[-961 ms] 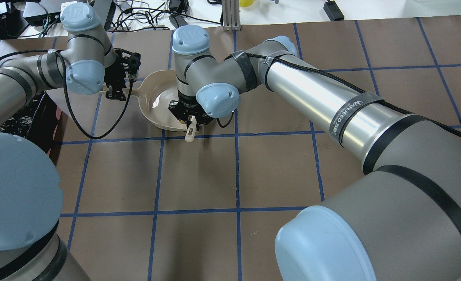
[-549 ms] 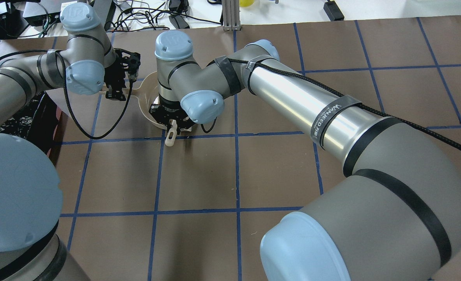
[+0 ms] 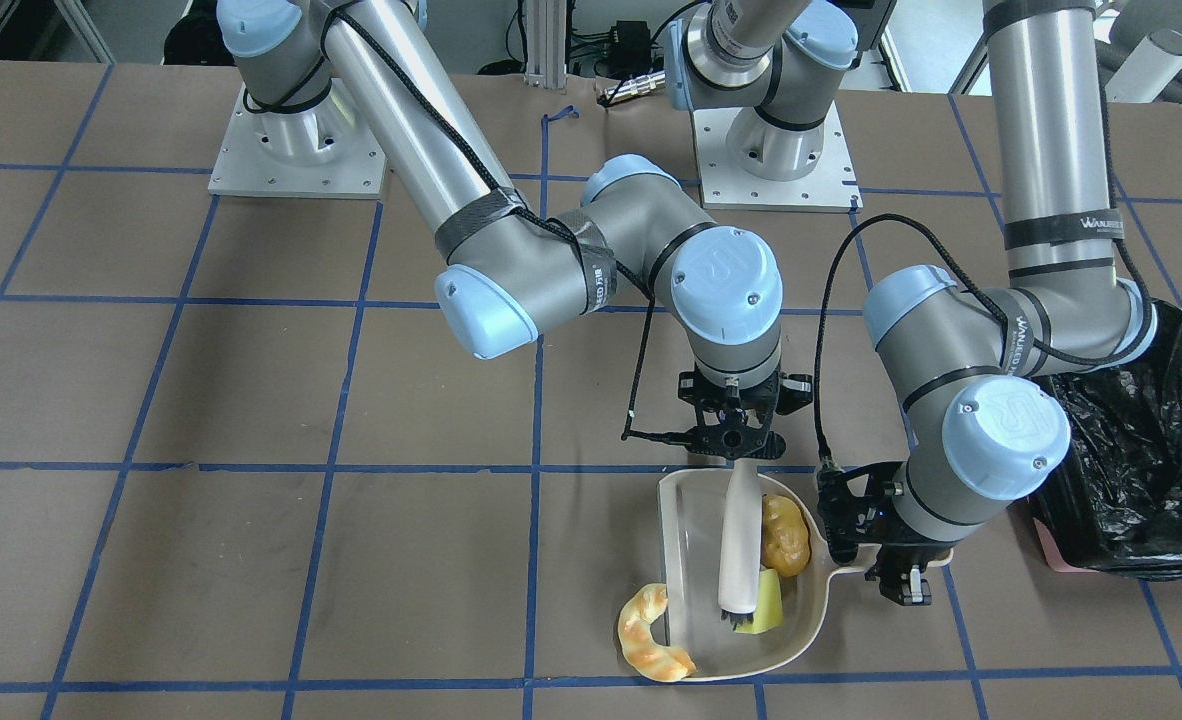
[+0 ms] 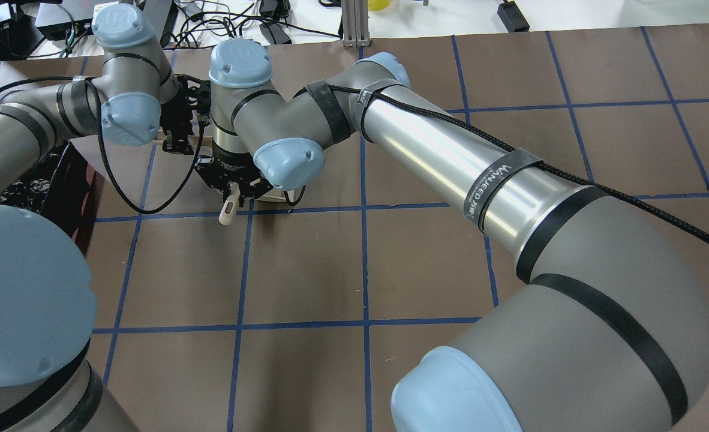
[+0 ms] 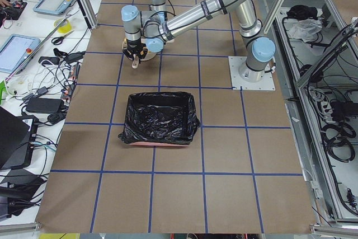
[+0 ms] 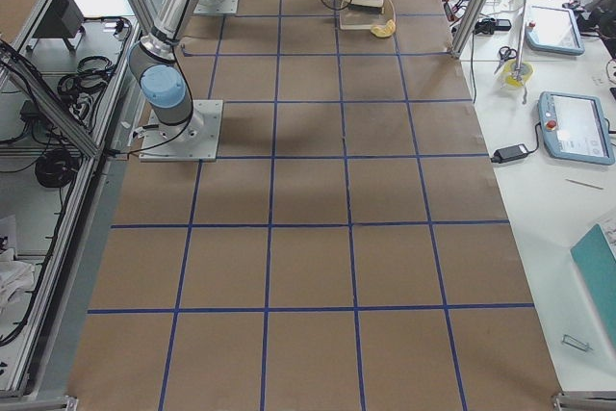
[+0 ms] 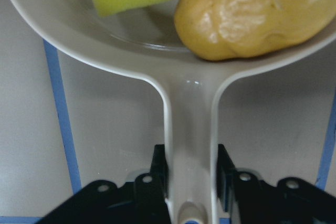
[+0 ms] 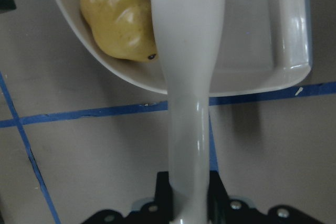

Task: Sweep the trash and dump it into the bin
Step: 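Sweep the potato and sponge with the brush into the dustpan, then lift the brush with the right gripper and move it behind the bread crust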

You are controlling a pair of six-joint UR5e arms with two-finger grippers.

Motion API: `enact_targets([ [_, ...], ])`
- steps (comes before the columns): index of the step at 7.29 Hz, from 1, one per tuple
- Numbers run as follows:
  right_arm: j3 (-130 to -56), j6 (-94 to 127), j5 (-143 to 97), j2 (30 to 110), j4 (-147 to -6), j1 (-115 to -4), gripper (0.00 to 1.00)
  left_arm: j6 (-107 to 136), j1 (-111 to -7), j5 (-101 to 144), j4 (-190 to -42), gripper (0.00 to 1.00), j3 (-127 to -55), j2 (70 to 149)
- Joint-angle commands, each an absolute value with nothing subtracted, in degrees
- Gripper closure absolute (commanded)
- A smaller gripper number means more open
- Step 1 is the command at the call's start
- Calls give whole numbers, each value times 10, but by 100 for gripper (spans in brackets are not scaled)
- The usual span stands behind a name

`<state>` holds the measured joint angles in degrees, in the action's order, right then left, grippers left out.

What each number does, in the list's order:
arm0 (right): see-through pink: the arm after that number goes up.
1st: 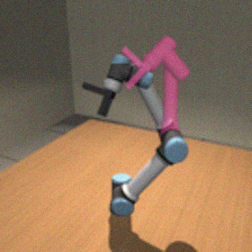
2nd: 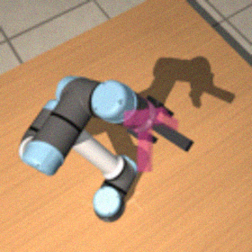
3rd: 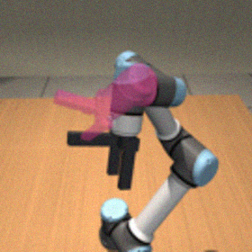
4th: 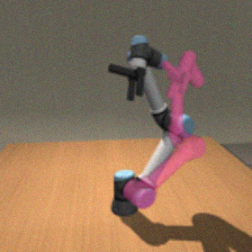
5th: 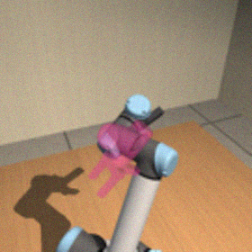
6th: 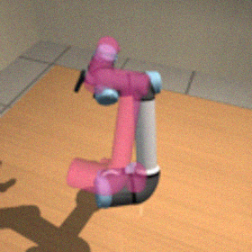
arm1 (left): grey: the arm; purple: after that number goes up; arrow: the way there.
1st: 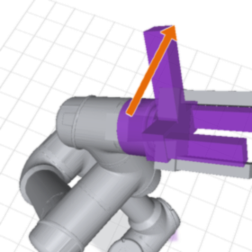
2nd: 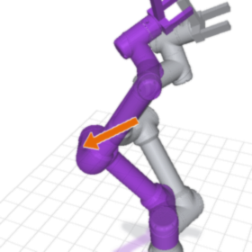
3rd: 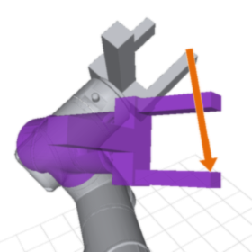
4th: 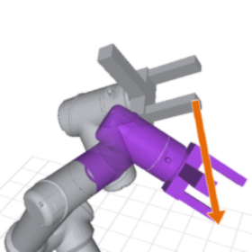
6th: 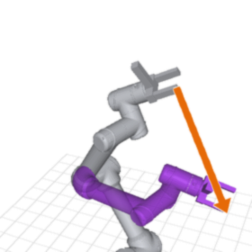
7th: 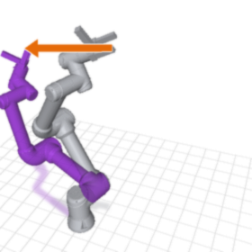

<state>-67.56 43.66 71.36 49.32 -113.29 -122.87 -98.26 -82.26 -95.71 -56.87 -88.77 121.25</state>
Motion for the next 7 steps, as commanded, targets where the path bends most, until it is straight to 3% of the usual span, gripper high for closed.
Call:
enact_targets([
  [1, -678, 433, 724, 514, -1107, -1215, 100, -983, -823, -957, -569, 100, -888, 1213],
  [7, -694, 320, 849, 529, -1048, -1145, 100, -983, -823, -958, -570, 100, -889, 1212],
])
